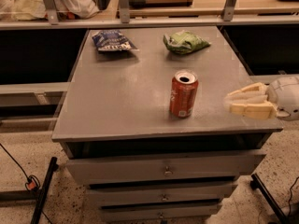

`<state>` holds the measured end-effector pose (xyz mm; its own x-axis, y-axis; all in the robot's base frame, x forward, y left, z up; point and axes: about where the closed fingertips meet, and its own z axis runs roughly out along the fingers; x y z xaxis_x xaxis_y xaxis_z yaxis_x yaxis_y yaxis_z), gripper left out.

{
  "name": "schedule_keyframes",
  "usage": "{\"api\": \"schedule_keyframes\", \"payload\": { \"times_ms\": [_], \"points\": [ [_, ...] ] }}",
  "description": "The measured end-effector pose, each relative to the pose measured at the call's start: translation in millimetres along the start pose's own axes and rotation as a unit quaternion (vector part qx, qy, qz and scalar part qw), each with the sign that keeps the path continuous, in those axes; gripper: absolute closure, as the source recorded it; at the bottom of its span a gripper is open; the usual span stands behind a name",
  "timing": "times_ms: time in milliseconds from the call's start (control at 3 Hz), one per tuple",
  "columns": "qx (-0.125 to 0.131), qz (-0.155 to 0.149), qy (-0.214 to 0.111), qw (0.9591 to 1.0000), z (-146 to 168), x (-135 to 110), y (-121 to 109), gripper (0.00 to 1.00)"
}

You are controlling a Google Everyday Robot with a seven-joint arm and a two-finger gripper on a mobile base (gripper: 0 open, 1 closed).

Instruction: Knock coke can over

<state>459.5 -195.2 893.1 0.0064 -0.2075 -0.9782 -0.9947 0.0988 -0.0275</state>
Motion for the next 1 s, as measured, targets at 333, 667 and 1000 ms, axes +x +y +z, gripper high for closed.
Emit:
{"api": "schedule_keyframes", "payload": {
  "times_ms": [333,667,1000],
  "points": [
    [0.000,-0.001,0.012,0.9999,6,-9,-4,0.23],
    [-0.003,-0.007,0.017,0.9998,26,-18,-21,0.01],
    [-0.004,-0.012,0.013,0.9998,53,-20,-50,0.00]
  ]
}}
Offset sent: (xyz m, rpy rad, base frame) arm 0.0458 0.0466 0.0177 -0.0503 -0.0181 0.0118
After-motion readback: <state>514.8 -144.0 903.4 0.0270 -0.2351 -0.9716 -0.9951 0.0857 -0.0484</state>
